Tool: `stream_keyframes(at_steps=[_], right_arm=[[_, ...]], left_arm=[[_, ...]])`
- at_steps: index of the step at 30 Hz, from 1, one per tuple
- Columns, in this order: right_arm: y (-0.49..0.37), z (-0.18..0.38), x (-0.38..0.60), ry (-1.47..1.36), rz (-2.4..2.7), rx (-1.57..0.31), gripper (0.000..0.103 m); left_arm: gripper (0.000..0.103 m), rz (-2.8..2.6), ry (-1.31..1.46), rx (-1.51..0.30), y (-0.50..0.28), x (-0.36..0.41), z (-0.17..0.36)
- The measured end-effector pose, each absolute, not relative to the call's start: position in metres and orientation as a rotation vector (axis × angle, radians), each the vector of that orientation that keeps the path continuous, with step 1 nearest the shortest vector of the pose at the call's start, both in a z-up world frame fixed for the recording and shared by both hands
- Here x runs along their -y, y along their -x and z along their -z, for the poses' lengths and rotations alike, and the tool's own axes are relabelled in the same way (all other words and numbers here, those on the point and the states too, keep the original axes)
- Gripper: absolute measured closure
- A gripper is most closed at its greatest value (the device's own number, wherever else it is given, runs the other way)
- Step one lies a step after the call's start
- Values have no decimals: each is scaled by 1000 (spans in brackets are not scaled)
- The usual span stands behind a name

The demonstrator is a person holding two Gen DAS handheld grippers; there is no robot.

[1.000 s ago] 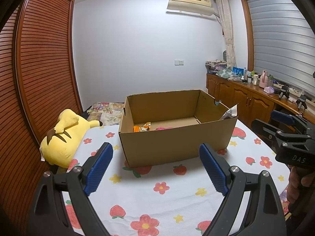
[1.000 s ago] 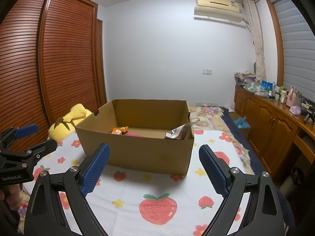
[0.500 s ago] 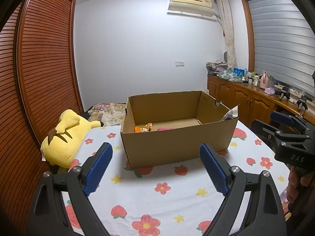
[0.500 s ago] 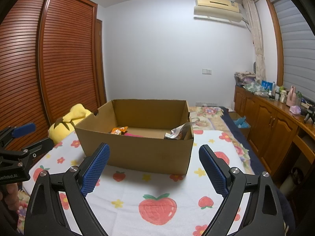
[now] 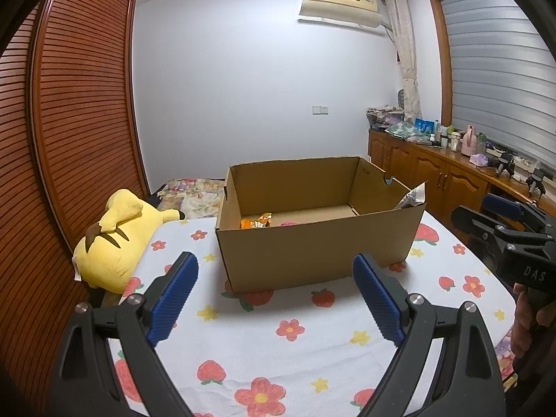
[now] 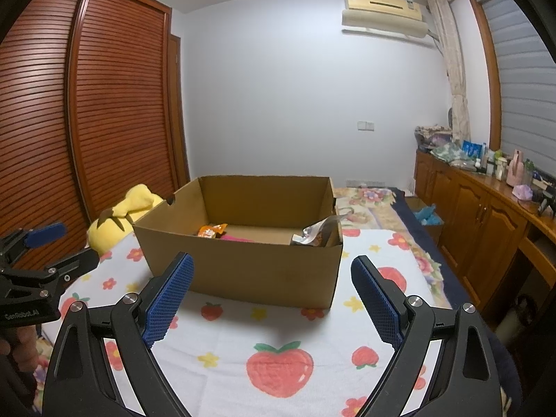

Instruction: Organize snacks

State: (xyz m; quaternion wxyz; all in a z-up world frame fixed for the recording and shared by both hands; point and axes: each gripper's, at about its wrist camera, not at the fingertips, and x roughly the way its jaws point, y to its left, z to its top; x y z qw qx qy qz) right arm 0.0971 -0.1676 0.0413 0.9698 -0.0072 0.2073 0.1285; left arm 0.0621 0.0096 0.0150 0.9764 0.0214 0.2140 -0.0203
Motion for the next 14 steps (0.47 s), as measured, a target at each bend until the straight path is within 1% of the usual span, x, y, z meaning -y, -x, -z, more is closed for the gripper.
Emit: stream_keyframes(at_steps=[14], right_arm=[[-98, -40, 168, 16, -257, -423, 9]], left_arm=[[10, 40, -42, -432, -62, -10, -14]])
